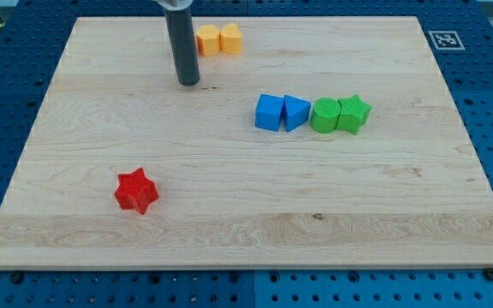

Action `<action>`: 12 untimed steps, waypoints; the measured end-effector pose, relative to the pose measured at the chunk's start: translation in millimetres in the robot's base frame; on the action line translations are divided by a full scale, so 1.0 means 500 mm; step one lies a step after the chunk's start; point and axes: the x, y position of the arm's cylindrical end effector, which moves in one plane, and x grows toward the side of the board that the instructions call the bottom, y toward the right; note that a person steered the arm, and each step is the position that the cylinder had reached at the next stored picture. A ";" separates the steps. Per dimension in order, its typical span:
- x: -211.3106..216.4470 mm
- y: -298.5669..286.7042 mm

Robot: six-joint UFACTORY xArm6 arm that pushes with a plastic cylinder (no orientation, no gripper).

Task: Place the arm to the bottom center of the board

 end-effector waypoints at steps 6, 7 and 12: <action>0.003 0.018; 0.017 0.025; 0.054 0.069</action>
